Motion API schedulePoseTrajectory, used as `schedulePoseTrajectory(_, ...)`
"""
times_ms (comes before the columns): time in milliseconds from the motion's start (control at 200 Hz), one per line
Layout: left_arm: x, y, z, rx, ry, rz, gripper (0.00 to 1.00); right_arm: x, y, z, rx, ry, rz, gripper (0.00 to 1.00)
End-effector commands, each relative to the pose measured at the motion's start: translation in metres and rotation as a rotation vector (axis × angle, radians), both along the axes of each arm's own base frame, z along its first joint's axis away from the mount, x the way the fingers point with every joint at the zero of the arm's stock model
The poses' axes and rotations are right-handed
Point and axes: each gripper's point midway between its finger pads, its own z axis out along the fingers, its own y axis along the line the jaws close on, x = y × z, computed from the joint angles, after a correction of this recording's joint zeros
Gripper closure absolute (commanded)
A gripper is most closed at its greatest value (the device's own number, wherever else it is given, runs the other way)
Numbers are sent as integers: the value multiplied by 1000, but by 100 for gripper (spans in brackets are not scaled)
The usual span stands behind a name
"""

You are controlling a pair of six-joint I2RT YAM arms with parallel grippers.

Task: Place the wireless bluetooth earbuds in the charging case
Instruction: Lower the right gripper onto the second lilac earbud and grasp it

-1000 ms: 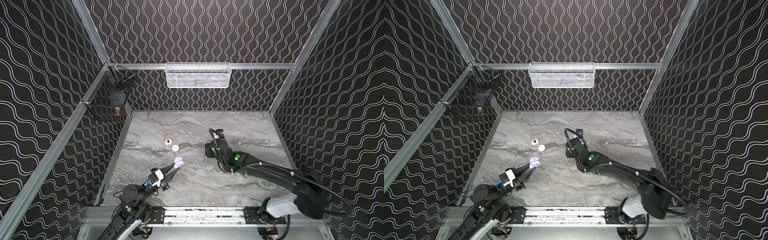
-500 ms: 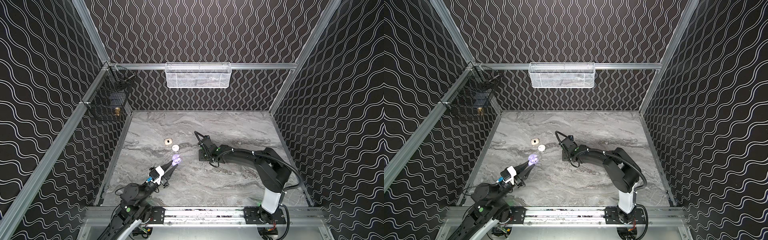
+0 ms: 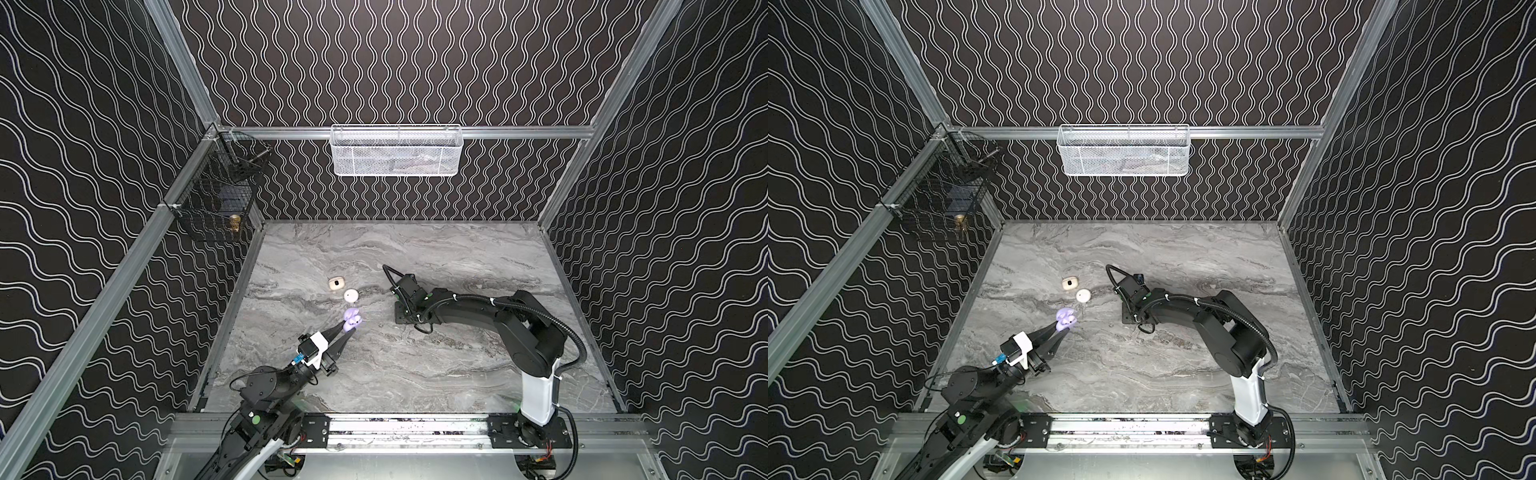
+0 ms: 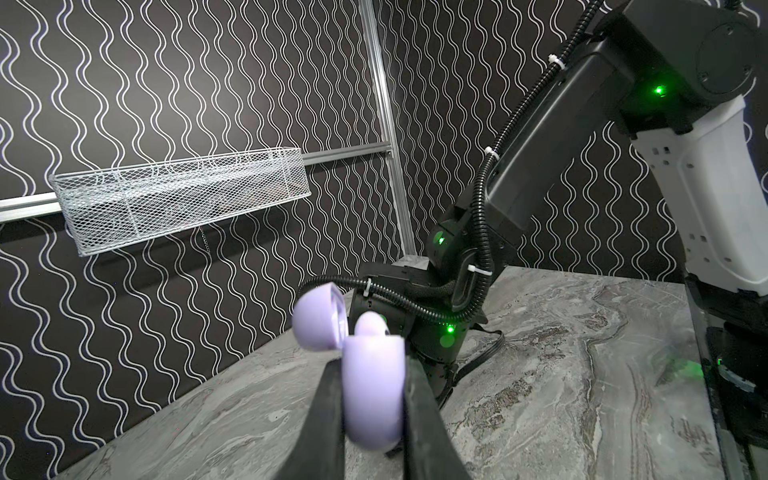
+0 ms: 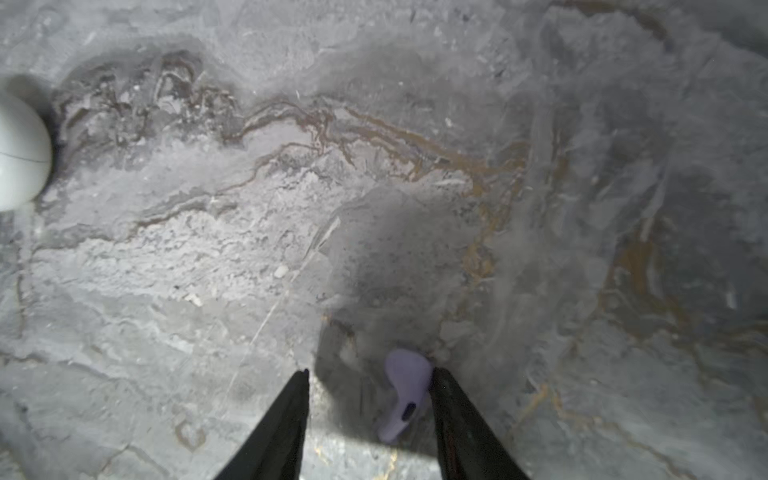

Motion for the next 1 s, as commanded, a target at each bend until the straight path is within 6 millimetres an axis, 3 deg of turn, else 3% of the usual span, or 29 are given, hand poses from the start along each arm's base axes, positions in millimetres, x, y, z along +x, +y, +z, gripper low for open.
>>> schedulePoseTrajectory(0, -2, 1, 6, 1, -26, -1, 100, -6, -3, -9, -40, 36, 0, 50)
schedulePoseTrajectory(435, -2, 1, 5, 2, -32, 3, 100, -10, -14, -10, -126, 11, -5, 51)
schedulePoseTrajectory(996, -2, 2, 9, 2, -37, 8, 100, -13, -18, -20, -154, 14, 0, 67)
